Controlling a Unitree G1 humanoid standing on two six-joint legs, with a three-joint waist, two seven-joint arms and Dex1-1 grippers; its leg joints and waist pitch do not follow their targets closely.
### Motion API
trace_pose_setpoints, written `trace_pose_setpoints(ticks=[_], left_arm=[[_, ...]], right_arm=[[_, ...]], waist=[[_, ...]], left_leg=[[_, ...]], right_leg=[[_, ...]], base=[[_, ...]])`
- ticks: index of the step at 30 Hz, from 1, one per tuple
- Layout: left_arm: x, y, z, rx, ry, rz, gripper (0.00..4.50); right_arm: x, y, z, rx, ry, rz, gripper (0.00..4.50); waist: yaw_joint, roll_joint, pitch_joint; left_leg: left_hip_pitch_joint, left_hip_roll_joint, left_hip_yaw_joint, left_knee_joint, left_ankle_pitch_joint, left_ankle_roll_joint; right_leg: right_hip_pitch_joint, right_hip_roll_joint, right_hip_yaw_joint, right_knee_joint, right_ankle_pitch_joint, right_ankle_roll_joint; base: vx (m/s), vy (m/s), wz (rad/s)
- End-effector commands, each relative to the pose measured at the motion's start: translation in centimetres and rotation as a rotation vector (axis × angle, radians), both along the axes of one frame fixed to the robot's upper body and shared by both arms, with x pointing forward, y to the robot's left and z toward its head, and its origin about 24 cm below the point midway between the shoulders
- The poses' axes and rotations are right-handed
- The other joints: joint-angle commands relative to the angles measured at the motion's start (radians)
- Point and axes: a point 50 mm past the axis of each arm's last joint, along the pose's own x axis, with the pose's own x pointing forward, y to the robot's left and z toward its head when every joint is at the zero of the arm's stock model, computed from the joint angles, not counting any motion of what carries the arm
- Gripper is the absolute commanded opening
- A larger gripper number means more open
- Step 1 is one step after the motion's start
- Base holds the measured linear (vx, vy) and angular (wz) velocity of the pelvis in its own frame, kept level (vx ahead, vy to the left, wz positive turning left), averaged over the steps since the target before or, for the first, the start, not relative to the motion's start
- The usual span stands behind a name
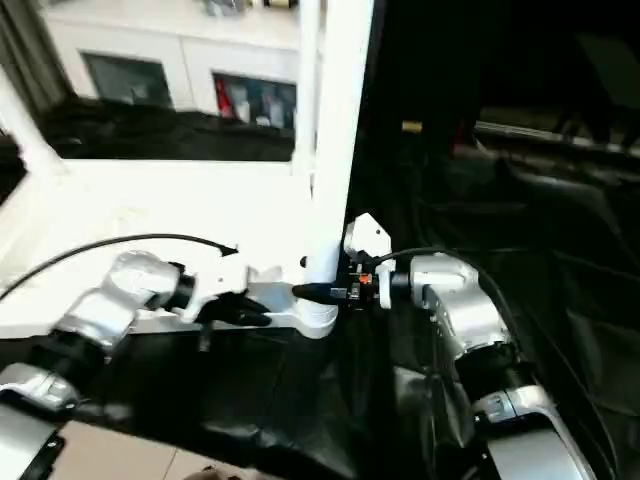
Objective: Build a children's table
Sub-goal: Rotate leg to tighten
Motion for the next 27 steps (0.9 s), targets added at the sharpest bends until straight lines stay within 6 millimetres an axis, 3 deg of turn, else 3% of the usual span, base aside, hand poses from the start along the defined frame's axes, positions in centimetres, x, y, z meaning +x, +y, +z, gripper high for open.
trace_pose_setpoints(ticks=[1,2,4,5,6,7,8,9,10,11,12,13,14,15,16,17,18,20,24,27], left_arm=[[1.9,-0.7,2.7,-0.074,-0.128,0.093,0.00],[2.0,-0.8,2.8,-0.094,-0.110,0.122,0.00],[2.0,-0.8,2.8,-0.105,-0.101,0.127,0.00],[2.1,-1.0,2.8,-0.123,-0.089,0.131,0.00],[2.1,-1.1,2.8,-0.126,-0.087,0.131,0.00],[2.1,-1.1,2.7,-0.129,-0.084,0.130,0.00],[2.1,-1.2,2.7,-0.130,-0.081,0.128,0.00],[2.1,-1.2,2.7,-0.128,-0.077,0.120,0.00],[2.0,-1.2,2.7,-0.128,-0.074,0.112,0.00],[2.0,-1.2,2.7,-0.127,-0.073,0.109,0.00],[1.9,-1.2,2.7,-0.127,-0.069,0.104,0.00],[1.9,-1.2,2.6,-0.127,-0.067,0.103,0.00],[1.9,-1.2,2.6,-0.125,-0.067,0.103,0.00],[1.9,-1.3,2.6,-0.124,-0.067,0.103,0.00],[1.9,-1.2,2.6,-0.123,-0.066,0.104,0.00],[1.8,-1.2,2.6,-0.123,-0.065,0.104,0.00],[1.8,-1.2,2.6,-0.122,-0.065,0.104,0.00],[1.8,-1.2,2.5,-0.120,-0.066,0.105,0.00],[1.9,-1.1,2.4,-0.115,-0.056,0.130,0.00],[2.1,-1.2,2.2,-0.115,-0.043,0.176,0.00]], right_arm=[[-2.1,-0.9,-5.1,-0.140,0.197,-0.038,1.86],[-1.6,-1.3,-5.4,-0.155,0.198,-0.125,1.86],[-1.5,-1.5,-5.5,-0.160,0.198,-0.159,1.86],[-0.9,-1.8,-5.7,-0.151,0.218,-0.256,1.86],[-0.7,-1.9,-5.8,-0.146,0.228,-0.286,1.86],[-0.6,-2.0,-5.8,-0.138,0.232,-0.308,1.86],[-0.5,-2.1,-5.8,-0.134,0.232,-0.318,1.86],[-0.5,-2.1,-5.8,-0.131,0.232,-0.316,1.86],[-0.5,-2.1,-5.8,-0.130,0.231,-0.313,1.86],[-0.5,-2.0,-5.8,-0.130,0.231,-0.309,1.86],[-0.5,-2.0,-5.8,-0.131,0.230,-0.307,1.86],[-0.5,-2.0,-5.8,-0.131,0.229,-0.308,1.86],[-0.5,-2.0,-5.8,-0.132,0.228,-0.310,1.86],[-0.5,-2.0,-5.8,-0.133,0.227,-0.311,1.86],[-0.4,-2.0,-5.8,-0.134,0.226,-0.311,1.86],[-0.4,-2.0,-5.8,-0.135,0.224,-0.313,1.86],[-0.4,-2.0,-5.8,-0.136,0.224,-0.313,1.86],[-0.3,-1.9,-5.8,-0.137,0.221,-0.313,1.86],[0.0,-1.9,-5.8,-0.141,0.221,-0.347,1.86],[0.5,-2.1,-6.0,-0.160,0.227,-0.429,1.86]], waist=[[-0.020,0.005,-0.024],[-0.028,0.009,-0.025],[-0.038,0.026,-0.022],[-0.050,0.037,-0.018],[-0.047,0.046,-0.018],[-0.031,0.052,-0.018],[0.029,0.043,-0.030],[-0.006,-0.044,-0.048],[-0.001,-0.035,-0.019],[-0.003,-0.033,-0.017],[0.016,-0.008,-0.034],[0.021,0.012,-0.055],[-0.015,0.018,-0.053],[-0.028,0.017,-0.045],[-0.030,0.013,-0.041],[-0.032,0.006,-0.038],[-0.029,0.003,-0.039],[-0.028,0.000,-0.037],[-0.027,-0.001,-0.037],[-0.032,-0.001,-0.036]], left_leg=[[0.064,0.044,-0.054,-0.081,-0.711,-0.093],[0.060,0.045,-0.060,-0.089,-0.740,-0.098],[0.063,0.050,-0.067,-0.107,-0.826,-0.114],[0.053,0.056,-0.072,-0.131,-0.904,-0.125],[0.014,0.067,-0.057,-0.186,-0.970,-0.131],[-0.019,0.076,-0.041,-0.223,-0.996,-0.134],[-0.064,0.062,0.027,-0.255,-0.978,-0.141],[0.064,0.027,0.019,-0.116,-0.651,-0.118],[0.157,0.013,-0.017,0.091,-0.480,-0.088],[0.003,-0.036,-0.100,0.091,-0.111,0.008],[-0.038,0.012,-0.098,-0.020,-0.078,-0.041],[0.019,0.033,-0.086,-0.036,-0.040,-0.061],[0.056,0.055,-0.083,-0.054,-0.123,-0.045],[0.042,0.051,-0.069,-0.069,-0.274,-0.036],[0.040,0.044,-0.061,-0.070,-0.345,-0.035],[0.038,0.036,-0.053,-0.072,-0.421,-0.034],[0.042,0.036,-0.049,-0.070,-0.428,-0.030],[0.034,0.038,-0.047,-0.074,-0.397,-0.025],[0.030,0.043,-0.041,-0.079,-0.349,-0.027],[0.032,0.044,-0.041,-0.082,-0.364,-0.044]], right_leg=[[-0.023,-0.064,0.016,-0.133,-0.695,-0.088],[-0.014,-0.060,0.006,-0.131,-0.676,-0.084],[-0.006,-0.048,-0.017,-0.130,-0.612,-0.090],[0.012,-0.034,-0.036,-0.117,-0.537,-0.096],[0.056,-0.013,-0.051,-0.050,-0.419,-0.117],[0.089,-0.003,-0.052,0.028,-0.334,-0.125],[0.108,0.020,-0.051,0.107,-0.202,-0.116],[-0.001,-0.051,0.026,-0.023,-0.570,-0.076],[-0.121,-0.173,0.046,-0.193,-0.919,-0.106],[0.025,-0.165,0.104,-0.153,-0.923,-0.134],[0.077,-0.114,0.041,-0.091,-0.645,-0.140],[0.039,-0.070,0.022,-0.069,-0.379,-0.160],[0.012,-0.028,0.011,-0.032,-0.041,-0.237],[0.027,-0.036,0.016,-0.042,-0.022,-0.283],[0.027,-0.038,0.020,-0.051,-0.064,-0.293],[0.030,-0.047,0.022,-0.065,-0.182,-0.283],[0.026,-0.056,0.027,-0.076,-0.256,-0.266],[0.029,-0.061,0.028,-0.084,-0.313,-0.236],[0.027,-0.060,0.028,-0.085,-0.302,-0.220],[0.024,-0.059,0.027,-0.083,-0.325,-0.215]], base=[[-0.105,0.045,-0.15],[-0.072,0.038,-0.13],[-0.054,0.034,-0.09],[-0.070,0.059,-0.14],[-0.102,0.043,-0.12],[-0.102,0.043,-0.12],[-0.120,-0.007,0.05],[0.043,-0.099,0.18],[0.043,-0.099,0.18],[0.199,-0.082,-0.26],[0.112,0.003,-0.28],[0.112,0.003,-0.28],[0.000,0.000,0.00],[0.000,0.000,0.00],[0.000,0.000,0.00],[0.000,0.000,0.00],[0.000,0.000,0.00],[0.000,0.000,0.00],[0.000,0.000,0.00],[0.000,0.000,0.00]])
